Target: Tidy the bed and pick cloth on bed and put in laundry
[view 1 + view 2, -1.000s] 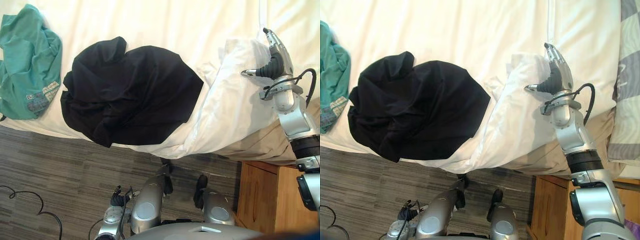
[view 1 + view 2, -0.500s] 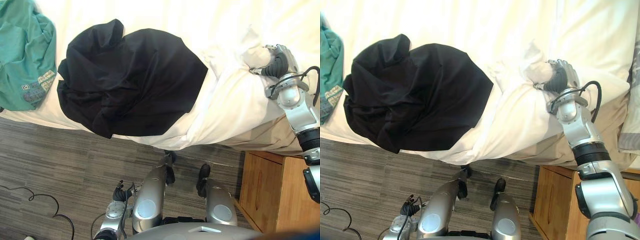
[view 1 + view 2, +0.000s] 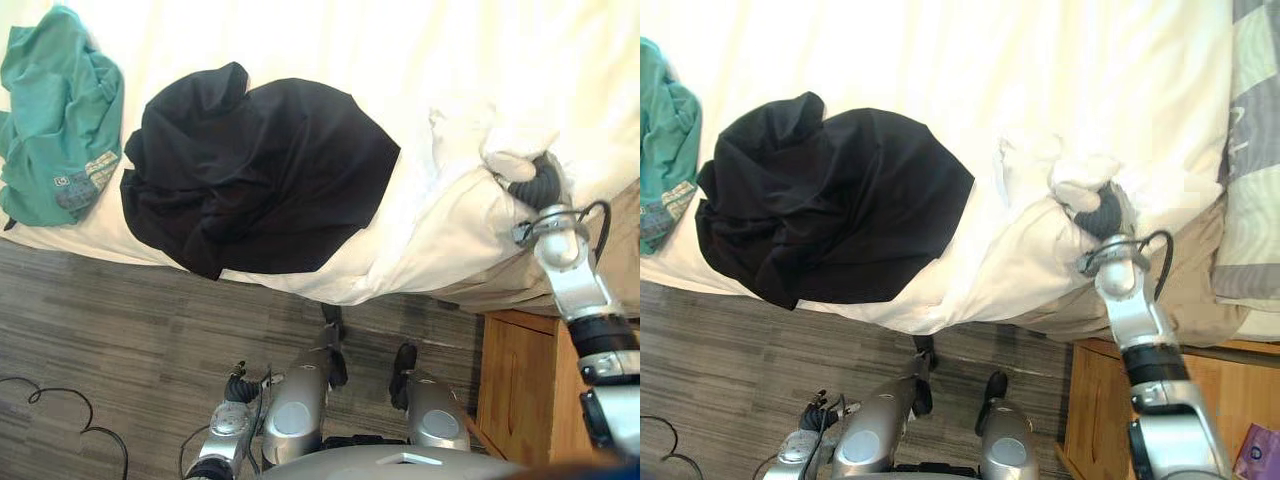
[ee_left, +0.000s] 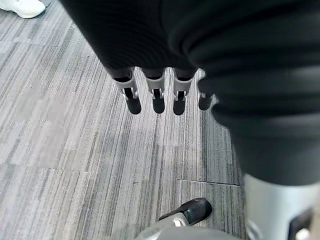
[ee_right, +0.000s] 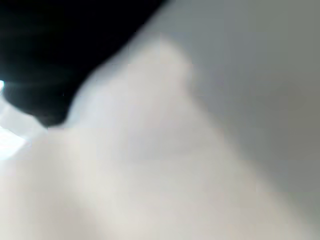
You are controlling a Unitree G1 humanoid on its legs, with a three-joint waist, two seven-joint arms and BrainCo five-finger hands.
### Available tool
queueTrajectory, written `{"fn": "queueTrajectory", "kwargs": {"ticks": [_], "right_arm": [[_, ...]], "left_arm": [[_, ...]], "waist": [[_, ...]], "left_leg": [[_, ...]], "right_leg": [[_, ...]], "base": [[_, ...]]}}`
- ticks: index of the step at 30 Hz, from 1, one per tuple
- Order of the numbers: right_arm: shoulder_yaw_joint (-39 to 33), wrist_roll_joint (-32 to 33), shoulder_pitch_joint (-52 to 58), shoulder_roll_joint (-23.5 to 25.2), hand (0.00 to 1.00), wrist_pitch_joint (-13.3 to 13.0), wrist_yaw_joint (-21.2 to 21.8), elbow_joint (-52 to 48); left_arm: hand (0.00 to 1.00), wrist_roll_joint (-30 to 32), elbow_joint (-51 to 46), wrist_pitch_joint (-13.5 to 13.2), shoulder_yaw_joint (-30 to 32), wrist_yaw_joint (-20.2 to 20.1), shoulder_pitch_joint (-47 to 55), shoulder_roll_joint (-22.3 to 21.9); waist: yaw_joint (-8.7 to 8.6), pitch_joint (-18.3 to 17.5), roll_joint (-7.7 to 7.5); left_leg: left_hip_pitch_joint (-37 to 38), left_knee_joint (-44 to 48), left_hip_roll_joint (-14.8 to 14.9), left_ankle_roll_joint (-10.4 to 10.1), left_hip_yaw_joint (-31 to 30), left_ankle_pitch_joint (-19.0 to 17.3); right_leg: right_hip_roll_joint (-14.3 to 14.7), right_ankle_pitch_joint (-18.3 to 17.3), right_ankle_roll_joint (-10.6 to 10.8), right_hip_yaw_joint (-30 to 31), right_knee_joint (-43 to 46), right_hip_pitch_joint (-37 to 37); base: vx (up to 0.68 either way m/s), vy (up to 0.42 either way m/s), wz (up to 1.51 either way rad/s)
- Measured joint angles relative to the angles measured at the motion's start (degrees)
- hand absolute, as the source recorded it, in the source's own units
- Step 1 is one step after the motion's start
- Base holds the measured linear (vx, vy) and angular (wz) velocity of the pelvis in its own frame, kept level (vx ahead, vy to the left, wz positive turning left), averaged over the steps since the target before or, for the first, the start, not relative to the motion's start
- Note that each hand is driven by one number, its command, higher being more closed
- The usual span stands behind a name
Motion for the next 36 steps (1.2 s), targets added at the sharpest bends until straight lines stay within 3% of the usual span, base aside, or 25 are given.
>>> {"fn": "queueTrajectory", "kwargs": {"ticks": [5,10,11,19,23,29,36], "right_arm": [[-1.67,0.09,9.45,8.33,1.0,-0.08,-0.29,-2.99],[-5.09,1.14,14.92,15.9,1.0,-0.08,-1.07,-4.14],[-5.61,1.99,15.65,17.14,0.0,-0.11,-1.25,-3.77],[-8.05,8.28,17.44,24.63,0.0,-1.16,-1.58,3.65],[-9.97,9.79,19.24,26.21,0.0,-1.38,-1.47,7.74],[-13.5,11.37,23.37,27.49,0.0,-1.06,-1.53,12.71],[-21.69,11.41,26.16,26.53,0.0,2.37,-1.47,14.66]], "left_arm": [[0.0,3.64,0.24,1.6,1.69,-0.3,1.49,0.94],[0.0,5.17,1.68,2.44,2.19,-1.54,1.49,0.65],[0.0,5.27,2.34,2.54,2.27,-1.56,1.5,0.58],[0.0,5.25,2.49,3.7,8.48,-2.2,2.46,-1.35],[0.0,5.14,2.4,3.68,10.79,-2.16,3.09,-1.71],[0.0,4.73,2.44,3.73,11.13,-2.15,3.63,-2.03],[0.0,4.74,2.33,3.69,13.21,-2.18,4.2,-2.78]], "waist": [[-0.8,-5.4,-3.09],[-1.93,-8.29,-2.72],[-2.3,-8.66,-2.42],[-1.9,-10.76,-3.06],[-1.02,-12.4,-3.99],[-0.65,-12.85,-3.68],[-0.43,-13.84,-3.59]], "left_leg": [[2.09,-0.08,-0.04,-0.71,0.53,-0.5],[3.63,-0.43,0.44,-1.34,1.95,-0.98],[4.16,-0.45,0.53,-1.71,2.03,-1.28],[7.28,-0.51,1.53,-1.48,4.98,-2.75],[8.65,-0.53,1.5,-1.64,6.14,-3.89],[12.21,-0.56,2.43,-2.83,6.57,-6.1],[14.85,-0.53,3.29,-3.83,7.54,-8.64]], "right_leg": [[0.06,0.25,0.38,1.78,-1.91,1.96],[0.33,0.46,0.57,3.24,-3.31,3.1],[0.46,0.44,0.6,3.65,-3.62,3.74],[1.52,1.29,0.64,6.33,-6.64,6.83],[1.29,1.36,0.45,6.33,-6.65,8.02],[1.75,1.9,0.4,6.16,-2.61,9.5],[1.8,2.82,0.48,5.99,3.53,8.43]], "base": [[0.07,-0.038,-0.15],[-0.01,-0.006,-0.24],[-0.04,0.008,-0.1],[0.03,0.0,-0.18],[0.13,-0.016,-0.08],[0.15,-0.022,-0.08],[0.13,-0.012,-0.04]]}}
